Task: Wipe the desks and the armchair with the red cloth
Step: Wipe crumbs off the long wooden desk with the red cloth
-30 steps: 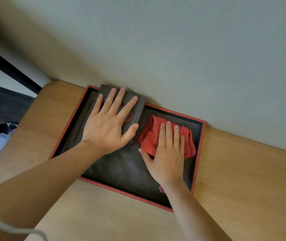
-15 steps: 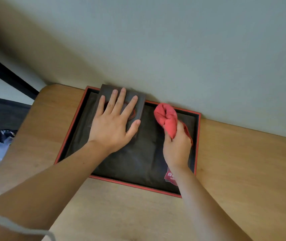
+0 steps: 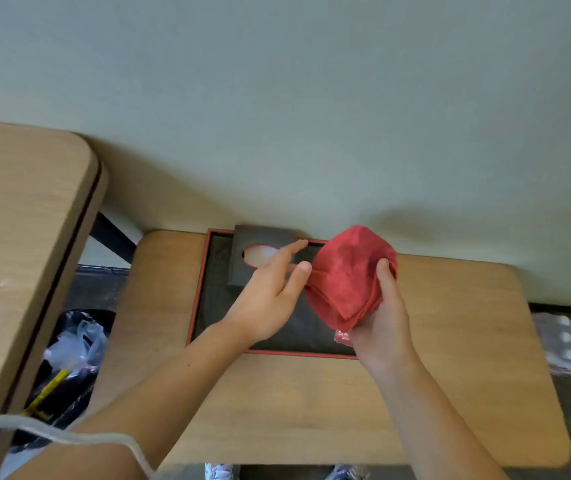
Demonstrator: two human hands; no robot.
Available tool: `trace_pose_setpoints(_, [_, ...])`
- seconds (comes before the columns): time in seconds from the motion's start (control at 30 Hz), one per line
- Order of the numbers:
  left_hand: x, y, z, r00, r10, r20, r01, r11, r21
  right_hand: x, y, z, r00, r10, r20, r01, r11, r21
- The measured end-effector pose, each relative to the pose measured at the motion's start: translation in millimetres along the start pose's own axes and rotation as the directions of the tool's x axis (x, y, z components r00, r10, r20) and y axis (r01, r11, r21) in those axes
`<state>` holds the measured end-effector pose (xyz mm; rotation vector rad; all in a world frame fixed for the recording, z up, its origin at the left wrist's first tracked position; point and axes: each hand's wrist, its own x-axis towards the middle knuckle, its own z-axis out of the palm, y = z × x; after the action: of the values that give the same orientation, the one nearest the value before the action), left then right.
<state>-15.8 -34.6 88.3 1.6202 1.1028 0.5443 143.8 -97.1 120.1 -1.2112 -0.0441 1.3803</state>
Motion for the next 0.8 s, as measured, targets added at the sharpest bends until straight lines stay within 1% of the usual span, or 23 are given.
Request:
trace_pose_setpoints(0.07, [-18.7, 30.6, -17.2, 0.999, -0.025, 0.031, 0.027, 0.997, -0.075, -36.5, -8.5, 16.8, 0.996, 0.020, 0.083, -0.025, 0.998, 0.063])
trace_pose_setpoints(0.13, [-40.0, 59.4, -39.0, 0.999, -0.037, 0.018, 0.039, 0.994, -0.105, -73.7, -13.6, 37.5, 0.988, 0.027, 0.152, -0.044, 0.994, 0.105])
trace_pose_setpoints(0.23, [-76.8, 102.4, -74.5, 0.996, -0.075, -0.051, 0.065, 0.983, -0.171, -125.7, -15.7, 73.1, 0.963, 0.062, 0.261, -0.094, 0.989, 0.112])
trace_pose_setpoints(0.3, [-106.4, 129.7, -95.2, 0.992, -0.054, -0.113, 0.036, 0.987, -0.157, -156.0, -12.5, 94.0, 0.943, 0.103, 0.315, -0.132, 0.989, 0.071])
trace_pose_setpoints(0.33, [-124.0, 140.7, -103.2, 0.985, -0.032, -0.168, 0.008, 0.990, -0.142, -169.9, -11.0, 103.4, 0.933, 0.129, 0.335, -0.150, 0.988, 0.040])
trace_pose_setpoints(0.43, [-180.4, 163.7, -122.1, 0.927, 0.000, -0.376, -0.052, 0.990, -0.128, -204.3, -7.0, 123.0, 0.899, 0.199, 0.389, -0.198, 0.979, -0.044])
trace_pose_setpoints(0.5, [-213.4, 173.2, -129.7, 0.887, -0.012, -0.463, -0.053, 0.990, -0.129, -221.4, -4.4, 131.7, 0.871, 0.253, 0.421, -0.247, 0.966, -0.071])
trace_pose_setpoints(0.57, [-244.6, 177.3, -132.3, 0.840, -0.054, -0.539, -0.034, 0.988, -0.152, -236.7, 3.4, 135.3, 0.840, 0.327, 0.433, -0.310, 0.944, -0.112])
trace_pose_setpoints(0.67, [-287.1, 179.1, -133.9, 0.770, -0.153, -0.620, -0.022, 0.964, -0.265, -253.7, 18.5, 138.5, 0.802, 0.402, 0.441, -0.355, 0.916, -0.187])
trace_pose_setpoints(0.8, [-328.3, 183.1, -137.2, 0.710, -0.280, -0.647, -0.009, 0.914, -0.406, -273.5, 29.2, 146.9, 0.769, 0.459, 0.445, -0.354, 0.885, -0.301])
